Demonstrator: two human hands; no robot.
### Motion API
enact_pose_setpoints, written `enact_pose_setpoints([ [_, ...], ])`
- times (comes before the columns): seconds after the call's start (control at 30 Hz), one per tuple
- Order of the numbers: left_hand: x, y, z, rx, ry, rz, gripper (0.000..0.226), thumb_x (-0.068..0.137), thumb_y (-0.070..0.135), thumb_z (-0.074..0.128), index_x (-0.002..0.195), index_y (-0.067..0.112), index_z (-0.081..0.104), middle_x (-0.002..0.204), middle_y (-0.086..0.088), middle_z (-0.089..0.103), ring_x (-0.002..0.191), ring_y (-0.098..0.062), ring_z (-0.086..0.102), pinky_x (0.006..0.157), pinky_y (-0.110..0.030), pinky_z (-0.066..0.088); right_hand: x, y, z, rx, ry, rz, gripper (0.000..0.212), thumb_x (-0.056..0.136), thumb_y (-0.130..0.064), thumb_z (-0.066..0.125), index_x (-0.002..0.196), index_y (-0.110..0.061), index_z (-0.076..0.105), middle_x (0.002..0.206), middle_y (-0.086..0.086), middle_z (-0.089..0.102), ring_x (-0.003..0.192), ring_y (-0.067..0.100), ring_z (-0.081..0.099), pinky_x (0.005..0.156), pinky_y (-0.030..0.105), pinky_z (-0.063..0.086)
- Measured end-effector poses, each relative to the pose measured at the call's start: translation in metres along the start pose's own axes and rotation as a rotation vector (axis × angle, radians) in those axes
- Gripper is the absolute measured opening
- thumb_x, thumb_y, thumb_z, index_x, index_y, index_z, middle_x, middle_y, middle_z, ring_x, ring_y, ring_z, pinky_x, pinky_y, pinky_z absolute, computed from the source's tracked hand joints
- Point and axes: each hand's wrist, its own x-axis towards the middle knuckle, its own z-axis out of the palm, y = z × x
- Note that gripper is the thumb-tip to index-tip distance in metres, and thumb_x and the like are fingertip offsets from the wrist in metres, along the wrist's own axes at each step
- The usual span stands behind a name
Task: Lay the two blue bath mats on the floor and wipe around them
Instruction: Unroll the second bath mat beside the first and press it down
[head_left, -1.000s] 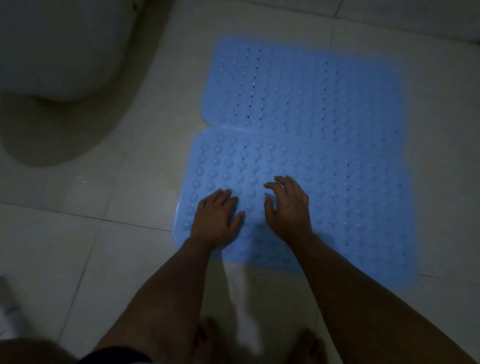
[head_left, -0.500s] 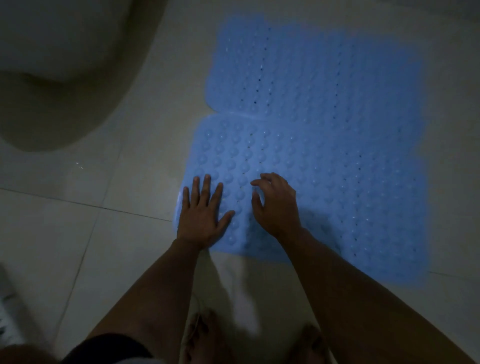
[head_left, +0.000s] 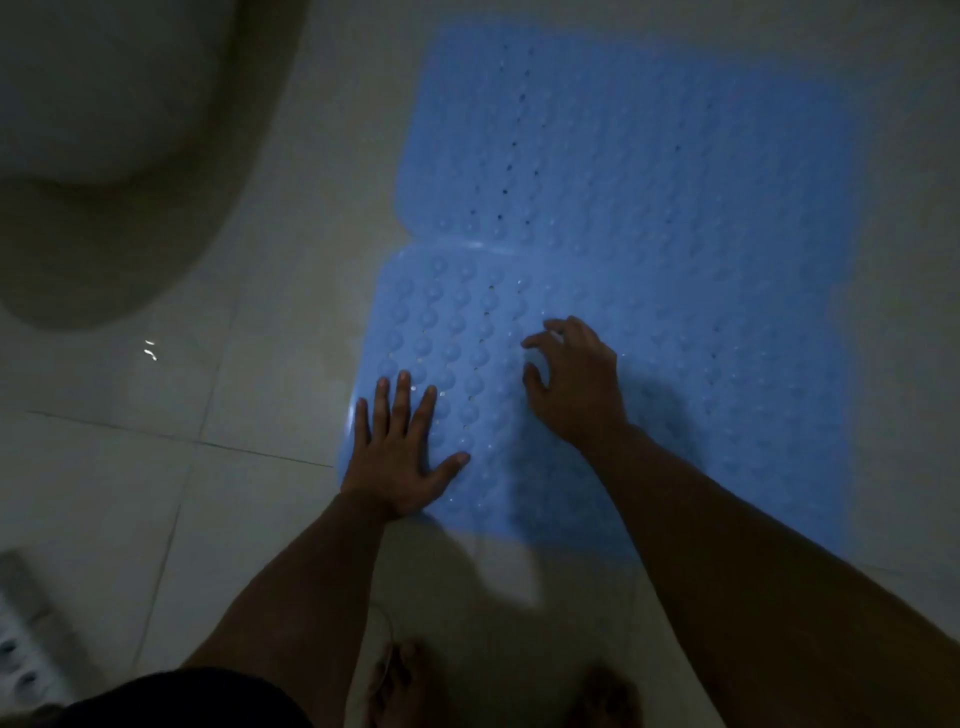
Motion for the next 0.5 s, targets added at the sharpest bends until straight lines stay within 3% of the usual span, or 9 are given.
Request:
enact_pose_setpoints([
  [0.07, -0.005, 0.012, -0.043, 0.000, -0.068, 0.005, 0.092, 0.091, 0.082, 0.008, 0.161, 0.027, 0.032, 0.174, -0.008, 0.007, 0.159, -0.033, -0.012, 0.124, -0.063, -0.010, -0.020, -0.015, -0.042, -0.036, -0.098, 0.111, 0.038, 0.081, -0.043, 0.051, 0.107, -0.025, 0.072, 0.124, 0.009, 0.066, 0.122, 0.035, 0.061, 0.095, 0.049, 0.054],
  [0.1, -0.012, 0.024, -0.072, 0.002, -0.048, 0.021, 0.088, 0.094, 0.076, 0.009, 0.153, 0.024, 0.048, 0.169, -0.010, 0.027, 0.160, -0.036, 0.001, 0.124, -0.065, -0.006, -0.029, -0.027, -0.070, -0.055, -0.159, 0.165, 0.043, 0.081, -0.047, 0.047, 0.109, -0.026, 0.072, 0.127, 0.009, 0.065, 0.126, 0.034, 0.059, 0.097, 0.050, 0.053],
  [0.17, -0.030, 0.053, -0.130, -0.033, 0.002, 0.042, 0.075, 0.097, 0.065, 0.019, 0.138, 0.020, 0.063, 0.155, -0.009, 0.051, 0.157, -0.039, 0.021, 0.123, -0.069, 0.006, -0.041, -0.053, -0.128, -0.073, -0.308, 0.250, 0.046, 0.084, -0.049, 0.048, 0.118, -0.026, 0.070, 0.135, 0.007, 0.061, 0.133, 0.032, 0.052, 0.104, 0.049, 0.048],
  [0.33, -0.104, 0.123, -0.284, -0.141, -0.067, 0.065, 0.082, 0.088, 0.063, 0.011, 0.140, 0.024, 0.061, 0.150, -0.004, 0.055, 0.154, -0.033, 0.030, 0.124, -0.059, 0.017, -0.060, -0.137, -0.281, -0.172, -0.533, 0.298, 0.037, 0.097, -0.043, 0.059, 0.131, -0.030, 0.060, 0.141, 0.003, 0.052, 0.134, 0.027, 0.047, 0.106, 0.044, 0.044],
  [0.5, -0.204, 0.160, -0.471, -0.218, -0.077, 0.032, 0.065, 0.092, 0.057, 0.030, 0.142, 0.028, 0.058, 0.145, 0.001, 0.058, 0.136, -0.024, 0.051, 0.113, -0.043, 0.039, -0.066, -0.252, -0.452, -0.171, -0.608, 0.303, 0.039, 0.099, -0.044, 0.057, 0.134, -0.029, 0.058, 0.143, 0.005, 0.051, 0.132, 0.027, 0.051, 0.107, 0.043, 0.045],
])
